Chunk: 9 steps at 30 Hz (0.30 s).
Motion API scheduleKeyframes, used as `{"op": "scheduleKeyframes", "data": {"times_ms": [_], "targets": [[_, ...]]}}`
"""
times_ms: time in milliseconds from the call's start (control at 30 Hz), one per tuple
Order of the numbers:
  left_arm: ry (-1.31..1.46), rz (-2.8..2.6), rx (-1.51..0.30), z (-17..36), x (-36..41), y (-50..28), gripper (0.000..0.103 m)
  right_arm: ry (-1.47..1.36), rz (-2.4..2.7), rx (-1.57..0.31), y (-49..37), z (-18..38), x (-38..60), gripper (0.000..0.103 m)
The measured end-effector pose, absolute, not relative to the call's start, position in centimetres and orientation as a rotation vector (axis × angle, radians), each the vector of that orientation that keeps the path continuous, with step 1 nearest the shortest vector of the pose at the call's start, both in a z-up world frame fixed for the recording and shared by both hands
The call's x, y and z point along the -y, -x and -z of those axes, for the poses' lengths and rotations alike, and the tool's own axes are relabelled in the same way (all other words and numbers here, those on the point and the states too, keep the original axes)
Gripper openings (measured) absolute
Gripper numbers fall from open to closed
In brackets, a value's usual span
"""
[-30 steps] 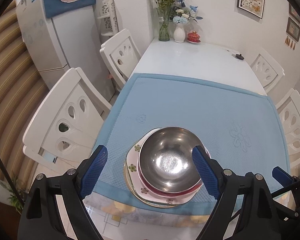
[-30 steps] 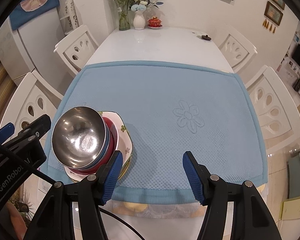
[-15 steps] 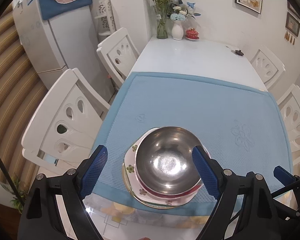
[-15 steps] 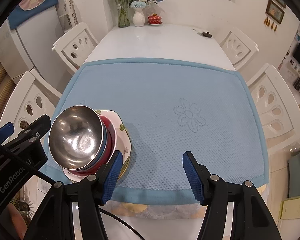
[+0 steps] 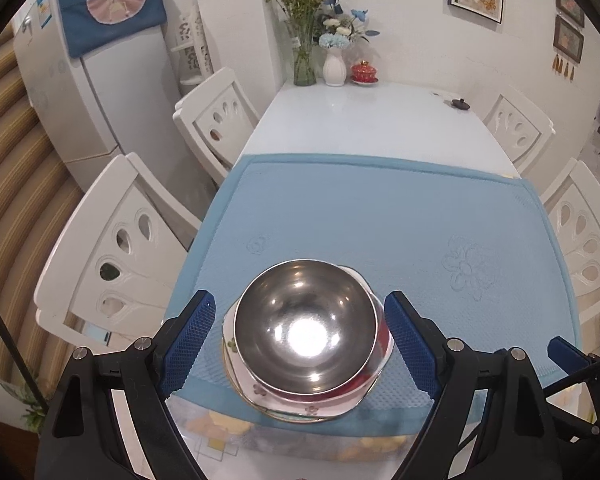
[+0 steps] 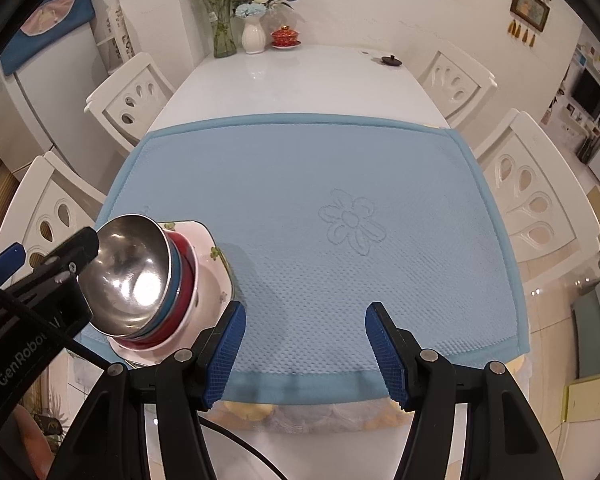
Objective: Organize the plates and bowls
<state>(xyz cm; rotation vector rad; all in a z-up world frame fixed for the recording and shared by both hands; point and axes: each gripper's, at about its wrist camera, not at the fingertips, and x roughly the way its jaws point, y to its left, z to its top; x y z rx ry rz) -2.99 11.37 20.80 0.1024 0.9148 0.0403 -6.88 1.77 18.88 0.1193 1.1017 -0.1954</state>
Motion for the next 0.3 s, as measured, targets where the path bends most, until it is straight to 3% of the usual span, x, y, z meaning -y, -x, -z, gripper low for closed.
{"op": "scheduleKeyframes", "data": {"times_ms": [133, 300], "targets": [[-0.122, -0.068, -0.925, -20.6, -10.4, 2.9, 0.1, -0.134, 0.206, -1.105, 7.1, -18.7, -0.8, 0.06], [-0.146, -0.066, -0.852, -21.0, -8.9, 3.8, 0.101, -0.191, 0.202, -1.087, 7.5, -18.8, 1.1, 0.06]]}}
